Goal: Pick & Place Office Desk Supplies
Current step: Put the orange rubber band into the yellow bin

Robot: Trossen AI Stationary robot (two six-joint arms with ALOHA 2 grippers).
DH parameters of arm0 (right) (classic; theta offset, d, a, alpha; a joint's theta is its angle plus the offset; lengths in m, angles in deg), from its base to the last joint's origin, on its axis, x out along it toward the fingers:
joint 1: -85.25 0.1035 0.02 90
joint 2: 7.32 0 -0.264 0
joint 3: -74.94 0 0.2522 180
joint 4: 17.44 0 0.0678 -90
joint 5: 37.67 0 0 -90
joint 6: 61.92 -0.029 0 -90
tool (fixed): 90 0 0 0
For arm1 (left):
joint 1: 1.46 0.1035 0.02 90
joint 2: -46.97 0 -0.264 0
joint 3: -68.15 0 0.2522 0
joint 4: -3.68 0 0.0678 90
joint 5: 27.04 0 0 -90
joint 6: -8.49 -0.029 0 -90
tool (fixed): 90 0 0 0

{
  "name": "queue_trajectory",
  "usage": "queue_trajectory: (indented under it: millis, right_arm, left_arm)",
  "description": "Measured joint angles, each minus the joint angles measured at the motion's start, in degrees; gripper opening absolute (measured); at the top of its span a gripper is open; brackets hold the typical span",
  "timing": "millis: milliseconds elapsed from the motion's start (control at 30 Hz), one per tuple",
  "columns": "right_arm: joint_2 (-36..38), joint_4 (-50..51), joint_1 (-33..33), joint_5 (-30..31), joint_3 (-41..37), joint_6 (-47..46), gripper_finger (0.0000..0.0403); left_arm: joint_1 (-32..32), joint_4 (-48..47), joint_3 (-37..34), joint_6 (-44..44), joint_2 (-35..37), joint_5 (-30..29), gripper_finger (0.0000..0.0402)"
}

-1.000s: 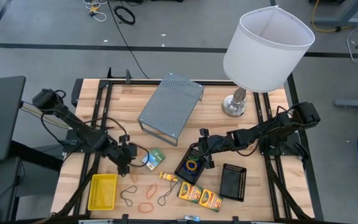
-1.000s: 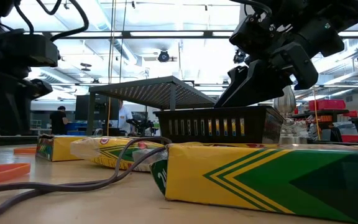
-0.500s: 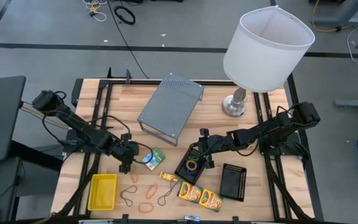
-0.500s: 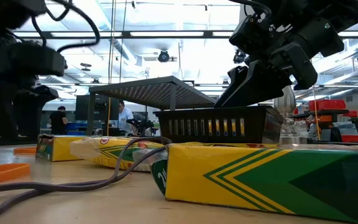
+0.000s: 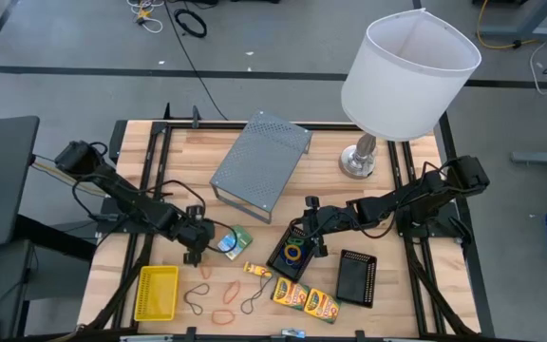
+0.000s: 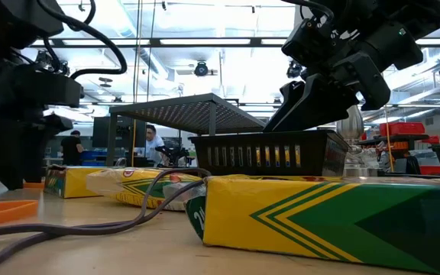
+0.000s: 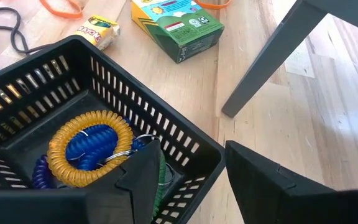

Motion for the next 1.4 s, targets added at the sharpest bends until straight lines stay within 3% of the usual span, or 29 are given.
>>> queue_trajectory:
  millis: [133,233,467,667,867,1133,1400]
  right_arm:
    - [0.0,0.0,0.0,0.0,0.0,0.0,0.0188]
    - [0.0,0.0,-0.01,-0.01,0.0,-0.02,0.0188]
    - [0.0,0.0,-0.02,-0.02,0.0,0.0,0.0188]
    - [0.0,-0.01,-0.01,-0.02,0.0,-0.02,0.0188]
    - [0.0,-0.02,0.0,-0.02,0.0,-0.04,0.0188]
    - [0.0,-0.01,-0.02,-0.02,-0.01,-0.04,0.0188]
    - [0.0,-0.01,-0.01,-0.03,-0.01,-0.04,0.0188]
  left_arm:
    - [-0.07,0.32,-0.04,-0.12,-0.12,0.32,0.0032]
    - [-0.06,0.2,-0.09,-0.16,-0.14,-0.12,0.0008]
    - [-3.19,-2.67,2.32,-0.53,-0.27,-1.56,0.0003]
    - [-7.67,-15.13,10.12,1.59,-0.03,-5.02,0.0002]
    - [-12.11,-28.08,19.6,4.1,0.01,-4.34,0.0001]
    - [-19.75,-41.35,31.55,12.15,0.06,1.29,0.0001]
    - [-27.47,-39.03,35.48,24.04,0.1,12.52,0.0001]
